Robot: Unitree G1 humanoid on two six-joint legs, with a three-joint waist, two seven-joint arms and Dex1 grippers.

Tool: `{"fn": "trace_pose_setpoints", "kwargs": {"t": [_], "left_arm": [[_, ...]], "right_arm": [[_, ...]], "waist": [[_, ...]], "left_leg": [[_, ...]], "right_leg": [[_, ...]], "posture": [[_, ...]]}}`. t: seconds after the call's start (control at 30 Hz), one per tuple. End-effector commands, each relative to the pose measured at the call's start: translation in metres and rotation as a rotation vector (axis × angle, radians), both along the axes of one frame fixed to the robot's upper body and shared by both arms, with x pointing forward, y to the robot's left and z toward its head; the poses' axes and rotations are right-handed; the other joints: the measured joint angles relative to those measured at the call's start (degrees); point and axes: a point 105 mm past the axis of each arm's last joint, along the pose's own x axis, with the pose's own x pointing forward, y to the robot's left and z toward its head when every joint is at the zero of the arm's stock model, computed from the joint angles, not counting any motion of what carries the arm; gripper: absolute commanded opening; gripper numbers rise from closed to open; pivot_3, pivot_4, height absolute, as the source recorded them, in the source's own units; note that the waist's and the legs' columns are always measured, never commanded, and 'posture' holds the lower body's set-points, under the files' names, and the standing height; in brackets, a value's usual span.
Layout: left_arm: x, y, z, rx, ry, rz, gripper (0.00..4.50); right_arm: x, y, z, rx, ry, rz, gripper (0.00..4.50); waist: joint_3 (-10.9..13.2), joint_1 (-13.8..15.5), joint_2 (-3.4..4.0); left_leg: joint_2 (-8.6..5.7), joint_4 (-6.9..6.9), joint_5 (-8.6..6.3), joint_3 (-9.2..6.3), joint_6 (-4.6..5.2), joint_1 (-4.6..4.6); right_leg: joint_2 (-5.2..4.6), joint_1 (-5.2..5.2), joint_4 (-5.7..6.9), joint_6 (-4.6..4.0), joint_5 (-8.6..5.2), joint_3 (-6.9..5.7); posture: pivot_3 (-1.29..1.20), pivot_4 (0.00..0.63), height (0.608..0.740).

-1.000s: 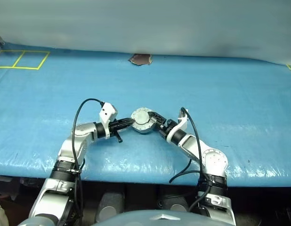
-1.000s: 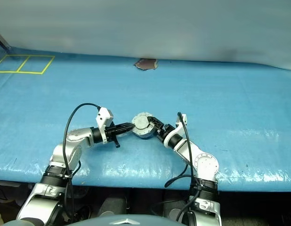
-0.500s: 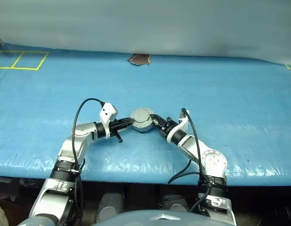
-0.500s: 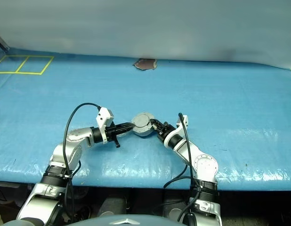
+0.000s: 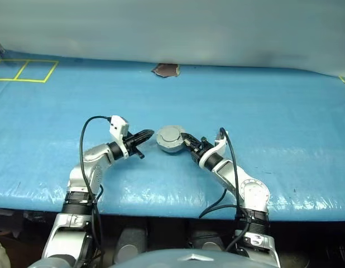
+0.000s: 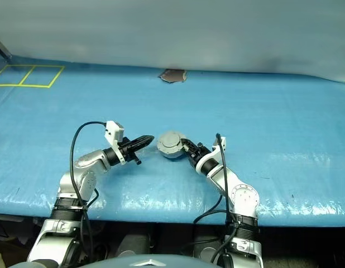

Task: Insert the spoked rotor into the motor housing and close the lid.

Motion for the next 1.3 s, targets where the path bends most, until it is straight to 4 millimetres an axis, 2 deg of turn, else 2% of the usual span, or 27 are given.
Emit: {"fn": "trace_pose_setpoints", "kwargs": {"t": [0.03,0.13,0.37,0.57,0.97,1.13,1.3], "left_arm": [[-0.006,0.002,0.024,-0.183,0.024,-0.023,0.12],[-0.015,0.004,0.026,-0.299,0.069,-0.058,0.12],[-0.023,0.008,0.037,-0.613,0.154,-0.063,2.38],[-0.027,0.005,0.044,-0.768,0.196,-0.078,4.44],[-0.023,-0.009,0.047,-0.881,0.336,-0.153,4.44],[-0.018,-0.012,0.055,-0.932,0.336,-0.174,4.44],[-0.011,-0.015,0.053,-0.926,0.354,-0.151,4.44]], "right_arm": [[0.005,0.023,0.06,0.278,-0.173,-0.028,1.17],[0.008,0.022,0.082,0.297,-0.243,-0.035,1.17],[0.01,0.024,0.116,0.327,-0.322,-0.016,1.17],[0.012,0.03,0.113,0.303,-0.308,0.005,1.17],[0.003,0.045,0.104,0.254,-0.288,0.067,1.17],[-0.002,0.055,0.095,0.218,-0.269,0.11,1.17],[-0.006,0.06,0.092,0.207,-0.267,0.136,1.17]], "waist": [[0.0,-0.1,0.0],[0.1,-0.8,0.09],[0.1,-1.2,0.1],[0.1,-1.2,0.1],[0.1,-1.2,0.1],[0.1,-1.2,0.1],[0.1,-1.2,0.1]], "left_leg": [[0.0,0.06,0.0,0.0,0.01,-0.15],[0.01,0.08,0.01,0.08,0.02,-0.26],[0.07,0.08,0.01,0.05,0.02,-0.26],[0.06,0.18,0.02,0.07,0.02,-0.27],[0.07,0.22,0.02,0.09,0.03,-0.26],[0.07,0.22,0.02,0.1,0.03,-0.26],[0.07,0.24,0.02,0.12,0.03,-0.26]], "right_leg": [[0.01,-0.12,0.02,0.03,0.03,0.01],[0.04,-0.3,0.07,0.03,0.11,0.09],[0.11,-0.31,0.11,-0.06,0.15,0.12],[0.11,-0.28,0.12,-0.1,0.2,0.13],[0.14,-0.29,0.15,-0.23,0.29,0.16],[0.14,-0.29,0.15,-0.27,0.32,0.18],[0.14,-0.29,0.16,-0.28,0.35,0.19]], "posture": [[0.0,0.15,0.74],[0.0,0.15,0.74],[0.0,0.15,0.74],[0.0,0.15,0.74],[0.0,0.15,0.74],[0.0,0.15,0.74],[0.0,0.15,0.74]]}}
